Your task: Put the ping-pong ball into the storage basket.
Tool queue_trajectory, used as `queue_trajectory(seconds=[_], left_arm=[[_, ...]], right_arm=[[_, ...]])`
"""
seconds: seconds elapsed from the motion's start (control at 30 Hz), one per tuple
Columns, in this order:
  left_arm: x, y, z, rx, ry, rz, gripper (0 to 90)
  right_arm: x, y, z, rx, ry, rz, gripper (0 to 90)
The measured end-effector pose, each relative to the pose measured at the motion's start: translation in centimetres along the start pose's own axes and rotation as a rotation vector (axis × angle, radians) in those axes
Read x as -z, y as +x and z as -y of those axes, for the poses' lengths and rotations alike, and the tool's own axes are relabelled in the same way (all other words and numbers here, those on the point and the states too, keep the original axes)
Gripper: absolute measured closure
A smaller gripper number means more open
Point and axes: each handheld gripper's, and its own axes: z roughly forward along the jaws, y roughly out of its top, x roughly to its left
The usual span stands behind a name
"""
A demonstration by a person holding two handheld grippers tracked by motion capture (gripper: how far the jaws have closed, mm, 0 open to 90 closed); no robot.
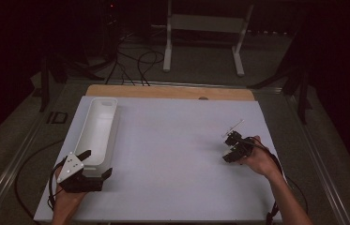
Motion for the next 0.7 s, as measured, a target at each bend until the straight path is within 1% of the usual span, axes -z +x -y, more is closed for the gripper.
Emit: queue_trajectory(seconds=[0.4, 0.67, 0.7], left_arm=[[0.0, 0.0, 0.0, 0.0, 0.0, 0.0, 0.0], [0.0, 0.0, 0.0, 0.0, 0.0, 0.001, 0.1], [0.0, 0.0, 0.0, 0.0, 0.0, 0.001, 0.0]], right_arm=[[0.6, 0.2, -0.1, 0.007, -0.007, 0.001, 49.9], [1.4, 0.5, -0.6, 0.026, -0.024, 0.004, 49.9], [1.5, 0.6, -0.7, 0.021, -0.027, 0.004, 49.9]])
